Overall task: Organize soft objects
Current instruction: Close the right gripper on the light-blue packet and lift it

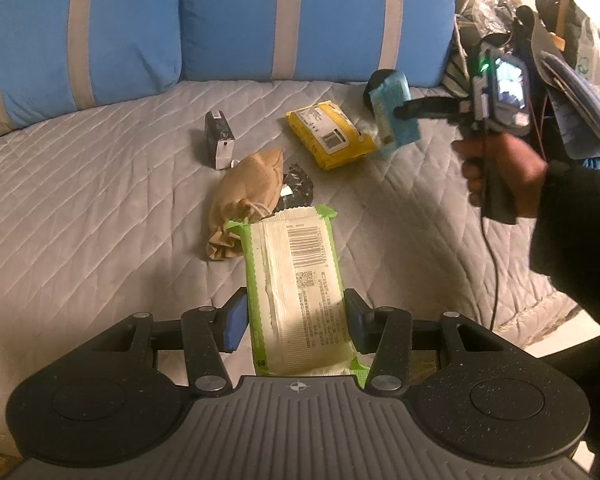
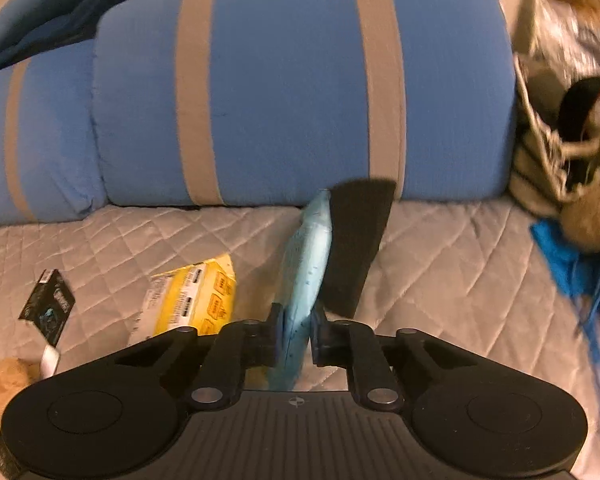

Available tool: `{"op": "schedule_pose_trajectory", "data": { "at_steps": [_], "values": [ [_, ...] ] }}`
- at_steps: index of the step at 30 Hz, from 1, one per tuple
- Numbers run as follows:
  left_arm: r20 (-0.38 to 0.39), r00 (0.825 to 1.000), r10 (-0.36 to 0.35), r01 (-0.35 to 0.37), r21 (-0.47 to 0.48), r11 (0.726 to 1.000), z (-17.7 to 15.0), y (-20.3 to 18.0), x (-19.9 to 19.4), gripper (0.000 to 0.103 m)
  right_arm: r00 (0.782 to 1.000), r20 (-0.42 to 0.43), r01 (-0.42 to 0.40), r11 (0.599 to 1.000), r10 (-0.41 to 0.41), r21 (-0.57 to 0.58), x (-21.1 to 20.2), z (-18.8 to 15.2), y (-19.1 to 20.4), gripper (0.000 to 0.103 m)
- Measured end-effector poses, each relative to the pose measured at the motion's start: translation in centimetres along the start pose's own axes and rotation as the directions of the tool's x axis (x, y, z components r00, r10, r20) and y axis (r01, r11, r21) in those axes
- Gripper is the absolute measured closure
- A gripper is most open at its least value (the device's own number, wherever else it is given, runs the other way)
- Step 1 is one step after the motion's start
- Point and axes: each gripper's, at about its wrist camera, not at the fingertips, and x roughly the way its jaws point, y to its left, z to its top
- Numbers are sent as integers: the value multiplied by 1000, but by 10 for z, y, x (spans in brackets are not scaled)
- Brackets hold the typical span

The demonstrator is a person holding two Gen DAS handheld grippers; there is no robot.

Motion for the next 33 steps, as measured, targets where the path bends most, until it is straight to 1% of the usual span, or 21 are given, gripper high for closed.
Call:
{"op": "schedule_pose_trajectory", "data": {
  "at_steps": [1, 4, 6, 9, 12, 16, 19, 20, 22, 25, 29, 33],
  "values": [
    [2, 1000, 1, -1, 0, 1000, 0, -1, 0, 55, 1000, -5, 9, 1000, -9, -26, -5, 3, 4, 89],
    [7, 1000, 7, -7, -2, 1000, 1, -2, 0, 55, 996, -40, 79, 990, -84, -118, -20, 9, 20, 89],
    [9, 1000, 12, -12, -2, 1000, 0, -4, 0, 55, 990, -93, 88, 984, -103, -153, -30, 12, 27, 89],
    [8, 1000, 16, -16, 0, 1000, -1, -5, 0, 55, 982, -160, 68, 983, -96, -170, -52, 7, 32, 89],
    [11, 1000, 22, -22, 0, 1000, -2, -5, -1, 55, 970, -225, 48, 983, -88, -177, -72, -6, 33, 89],
    [19, 999, 31, -31, -6, 999, -3, -6, -3, 55, 943, -321, 15, 974, -88, -224, -93, -38, 39, 89],
    [25, 999, 38, -37, -22, 999, -3, -6, -4, 55, 922, -381, -35, 970, -62, -242, -98, -63, 45, 89],
    [25, 999, 37, -36, -27, 999, -3, -5, -4, 55, 921, -384, -39, 969, -60, -244, -97, -68, 45, 89],
    [28, 999, 34, -33, -39, 999, -2, -4, -3, 55, 928, -368, -42, 965, -58, -258, -96, -72, 47, 89],
    [42, 999, 26, -24, -40, 999, 0, -6, -2, 55, 926, -374, -46, 973, -44, -228, -90, -73, 43, 88],
    [43, 997, 57, -55, -43, 998, 0, -8, 1, 55, 927, -372, -47, 971, -45, -233, -85, -75, 45, 88],
    [34, 998, 56, -54, -57, 997, 2, -8, 4, 55, 934, -354, -45, 966, -49, -254, -92, -75, 50, 88]
  ]
}}
